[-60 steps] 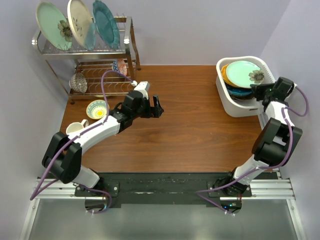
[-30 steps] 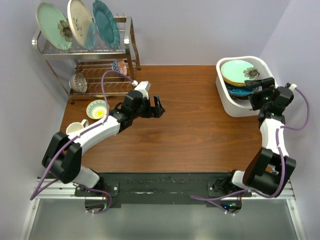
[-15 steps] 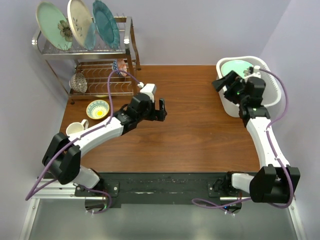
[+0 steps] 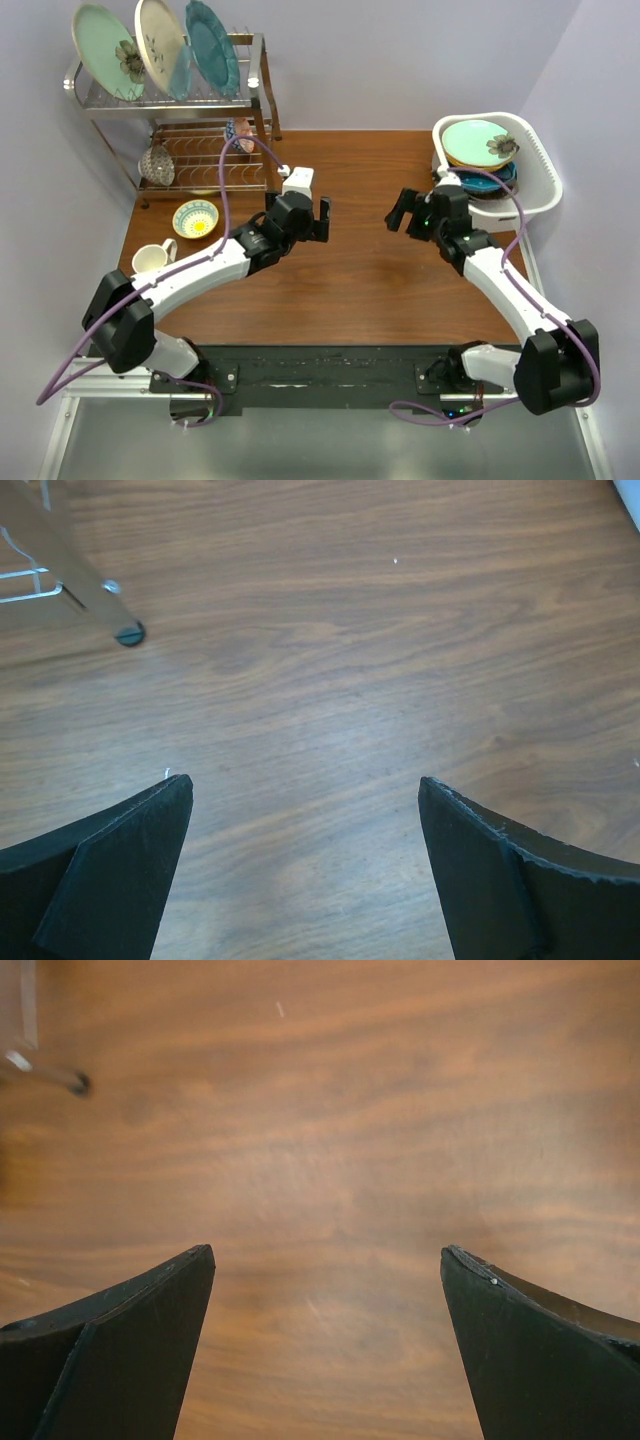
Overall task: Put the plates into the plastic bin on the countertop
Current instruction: Reset both arms
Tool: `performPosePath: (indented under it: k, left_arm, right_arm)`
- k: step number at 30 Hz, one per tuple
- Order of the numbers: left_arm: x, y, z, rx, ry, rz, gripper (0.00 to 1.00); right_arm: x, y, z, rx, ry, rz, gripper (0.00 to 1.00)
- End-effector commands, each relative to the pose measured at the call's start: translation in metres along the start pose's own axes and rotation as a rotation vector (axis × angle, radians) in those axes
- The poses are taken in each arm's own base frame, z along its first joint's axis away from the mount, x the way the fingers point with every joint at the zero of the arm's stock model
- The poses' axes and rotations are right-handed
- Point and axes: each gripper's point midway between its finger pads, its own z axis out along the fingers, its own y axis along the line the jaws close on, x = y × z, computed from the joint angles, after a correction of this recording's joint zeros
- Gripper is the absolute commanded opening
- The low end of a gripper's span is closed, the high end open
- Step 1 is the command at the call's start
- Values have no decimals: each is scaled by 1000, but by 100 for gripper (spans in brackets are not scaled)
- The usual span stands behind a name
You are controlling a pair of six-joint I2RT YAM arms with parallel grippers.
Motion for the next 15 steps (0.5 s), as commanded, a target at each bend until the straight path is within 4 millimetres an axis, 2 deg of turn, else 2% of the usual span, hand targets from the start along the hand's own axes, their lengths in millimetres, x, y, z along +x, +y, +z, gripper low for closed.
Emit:
performPosePath:
  k: [1, 6, 9, 15]
  left_arm:
    - [-29, 10, -17, -46, -107, 4, 100]
    - [-30, 15, -21, -48, -133, 45, 100]
    - [-25, 24, -21, -79, -131, 80, 100]
    - [-8, 31, -17, -89, -105, 134, 100]
  right_arm:
    - [15, -14, -1, 66, -13, -53, 99]
    - [37, -29, -5, 110, 11, -88, 99]
    - [43, -39, -5, 146, 17, -105, 99]
    - [48, -39, 1, 131, 26, -120, 99]
